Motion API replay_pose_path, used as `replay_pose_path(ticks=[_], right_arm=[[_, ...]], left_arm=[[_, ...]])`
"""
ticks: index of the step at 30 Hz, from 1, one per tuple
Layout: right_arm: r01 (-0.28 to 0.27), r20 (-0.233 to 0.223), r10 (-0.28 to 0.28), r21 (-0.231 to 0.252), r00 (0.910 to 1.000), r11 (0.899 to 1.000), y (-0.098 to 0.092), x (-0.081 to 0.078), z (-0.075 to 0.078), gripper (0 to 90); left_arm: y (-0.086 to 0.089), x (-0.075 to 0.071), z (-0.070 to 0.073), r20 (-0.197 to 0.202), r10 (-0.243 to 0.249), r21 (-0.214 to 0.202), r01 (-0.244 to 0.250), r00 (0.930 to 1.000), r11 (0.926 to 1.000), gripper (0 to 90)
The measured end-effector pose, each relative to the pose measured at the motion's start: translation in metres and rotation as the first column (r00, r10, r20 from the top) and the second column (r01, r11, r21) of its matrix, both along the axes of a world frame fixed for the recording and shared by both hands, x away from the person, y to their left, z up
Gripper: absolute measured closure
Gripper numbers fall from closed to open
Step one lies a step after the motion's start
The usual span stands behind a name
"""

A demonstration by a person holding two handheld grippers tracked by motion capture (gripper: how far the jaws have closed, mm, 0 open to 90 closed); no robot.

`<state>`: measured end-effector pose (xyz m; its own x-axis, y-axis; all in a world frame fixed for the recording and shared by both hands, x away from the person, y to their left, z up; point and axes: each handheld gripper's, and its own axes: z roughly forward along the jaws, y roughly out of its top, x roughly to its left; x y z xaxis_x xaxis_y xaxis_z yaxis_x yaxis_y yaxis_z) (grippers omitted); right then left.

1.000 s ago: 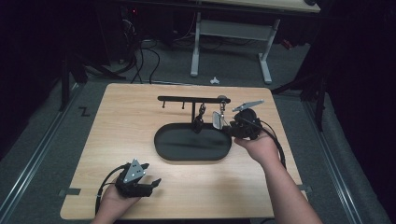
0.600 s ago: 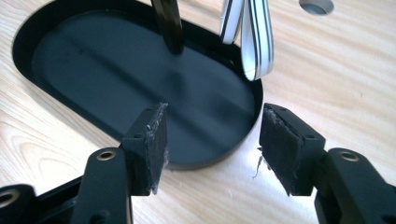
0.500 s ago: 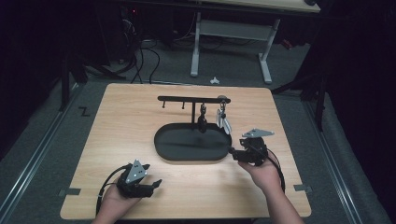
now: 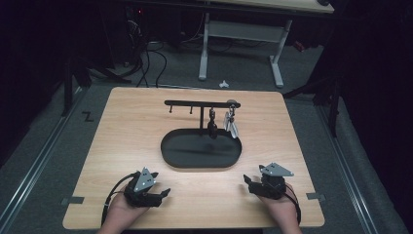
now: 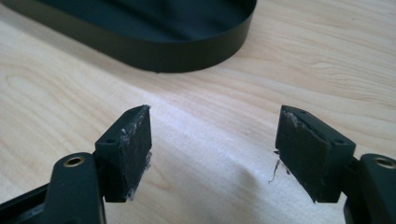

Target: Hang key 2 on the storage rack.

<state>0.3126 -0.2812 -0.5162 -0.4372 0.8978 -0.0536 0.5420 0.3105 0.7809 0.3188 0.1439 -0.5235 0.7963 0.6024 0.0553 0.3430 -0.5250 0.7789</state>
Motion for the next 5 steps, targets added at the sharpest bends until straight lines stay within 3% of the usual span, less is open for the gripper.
replay_pose_path(ticks=[5], right_arm=[[0.002,-0.003,-0.002,0.005,1.0000,1.000,-0.0004,0.0035,-0.0016,26.7]], left_arm=[[0.0037,-0.0011,0.0009,0.002,0.005,-0.002,-0.005,1.0000,1.0000,27.2]])
